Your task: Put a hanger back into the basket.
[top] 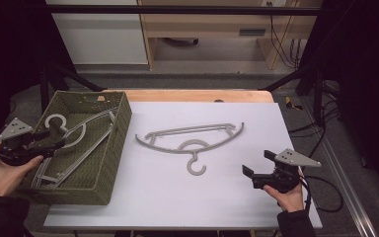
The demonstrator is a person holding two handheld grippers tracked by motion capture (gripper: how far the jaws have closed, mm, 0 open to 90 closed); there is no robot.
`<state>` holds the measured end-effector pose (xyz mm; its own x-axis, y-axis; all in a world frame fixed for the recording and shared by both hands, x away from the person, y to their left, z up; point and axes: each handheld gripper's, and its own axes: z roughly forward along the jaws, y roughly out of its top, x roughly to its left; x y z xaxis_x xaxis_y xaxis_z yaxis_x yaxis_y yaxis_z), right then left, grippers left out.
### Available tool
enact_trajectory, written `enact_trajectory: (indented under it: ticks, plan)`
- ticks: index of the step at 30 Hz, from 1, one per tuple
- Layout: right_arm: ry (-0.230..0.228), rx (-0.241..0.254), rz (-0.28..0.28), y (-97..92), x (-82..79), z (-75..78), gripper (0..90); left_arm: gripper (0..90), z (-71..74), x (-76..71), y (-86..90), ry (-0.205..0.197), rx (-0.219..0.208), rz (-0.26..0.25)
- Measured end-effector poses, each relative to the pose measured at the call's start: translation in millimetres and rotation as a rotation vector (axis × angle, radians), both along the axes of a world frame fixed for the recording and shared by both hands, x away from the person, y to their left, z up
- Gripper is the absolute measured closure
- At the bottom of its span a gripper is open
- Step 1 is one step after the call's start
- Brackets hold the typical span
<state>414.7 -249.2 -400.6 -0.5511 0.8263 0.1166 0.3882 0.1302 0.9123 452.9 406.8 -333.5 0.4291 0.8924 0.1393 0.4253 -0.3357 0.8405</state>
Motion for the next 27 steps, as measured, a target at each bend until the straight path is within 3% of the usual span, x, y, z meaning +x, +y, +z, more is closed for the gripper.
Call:
enact_trajectory:
  ticks: [1, 5, 8, 12, 23, 27]
  plan:
    - [0.000, -0.001, 0.000, 0.2, 0.0, -0.1, 3.1, 34.9, 1.1, -1.1, -4.2, -0.016, -0.008, 0.000]
    - [-0.001, -0.004, 0.001, 0.8, 0.4, -0.4, 3.0, 21.6, 4.2, -4.9, -25.7, -0.070, -0.120, -0.035]
    - [-0.006, 0.003, 0.002, -0.6, 0.4, 0.2, 3.0, 13.2, 3.2, -6.6, -41.6, -0.078, -0.167, -0.062]
    - [-0.013, 0.013, -0.001, -2.0, -0.9, 1.7, 2.9, 8.8, -1.3, -12.0, -59.3, -0.086, -0.249, -0.120]
    - [-0.024, 0.017, -0.004, -2.4, -1.9, 3.1, 2.8, 4.8, -14.3, -27.3, -99.9, -0.083, -0.287, -0.239]
    - [-0.023, 0.024, -0.009, -2.0, -2.3, 3.3, 2.8, 5.1, -18.9, -32.1, -115.4, -0.077, -0.277, -0.272]
